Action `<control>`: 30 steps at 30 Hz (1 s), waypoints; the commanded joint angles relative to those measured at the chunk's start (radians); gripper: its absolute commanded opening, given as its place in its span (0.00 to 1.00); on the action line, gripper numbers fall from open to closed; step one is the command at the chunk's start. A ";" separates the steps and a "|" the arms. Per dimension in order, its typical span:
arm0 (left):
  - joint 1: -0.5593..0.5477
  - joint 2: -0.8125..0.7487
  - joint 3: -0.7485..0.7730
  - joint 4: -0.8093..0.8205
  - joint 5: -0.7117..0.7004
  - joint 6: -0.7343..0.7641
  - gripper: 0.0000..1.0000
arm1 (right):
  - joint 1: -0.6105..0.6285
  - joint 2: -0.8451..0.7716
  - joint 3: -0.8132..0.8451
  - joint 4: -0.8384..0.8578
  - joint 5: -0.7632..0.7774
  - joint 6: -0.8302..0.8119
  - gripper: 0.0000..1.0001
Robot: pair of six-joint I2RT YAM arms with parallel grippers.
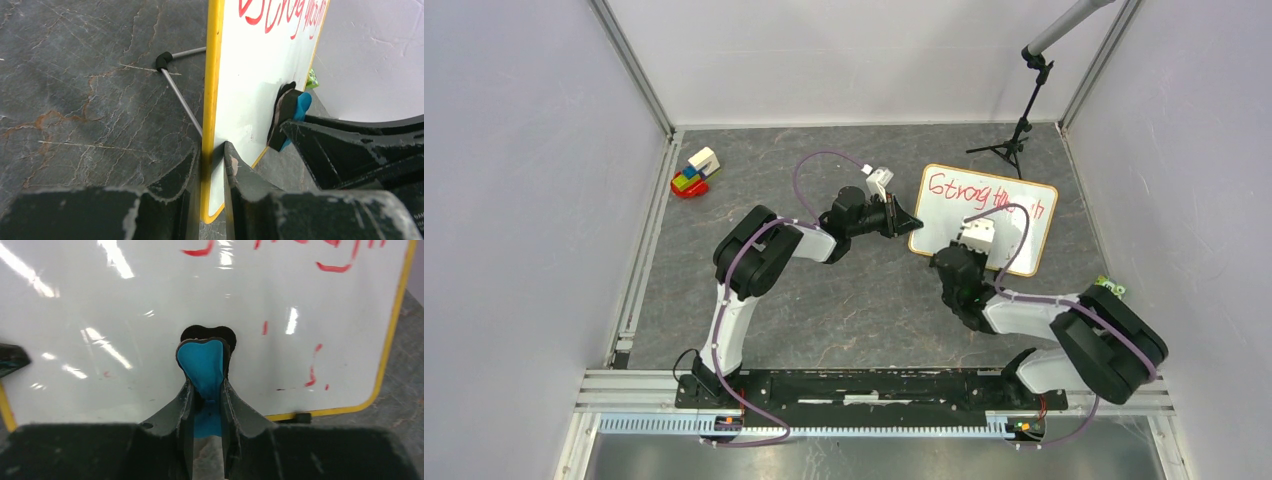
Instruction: Erase the whiteboard
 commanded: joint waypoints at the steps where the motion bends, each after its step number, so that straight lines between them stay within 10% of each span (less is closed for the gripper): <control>1: 0.005 -0.037 -0.014 -0.024 -0.047 0.052 0.02 | 0.045 0.063 0.087 0.067 0.001 0.023 0.00; 17: 0.006 -0.054 -0.030 -0.024 -0.049 0.060 0.02 | -0.195 -0.106 -0.087 -0.099 0.045 0.153 0.00; 30: 0.005 -0.045 -0.018 -0.041 -0.043 0.066 0.02 | 0.001 0.038 0.098 0.076 -0.086 -0.003 0.00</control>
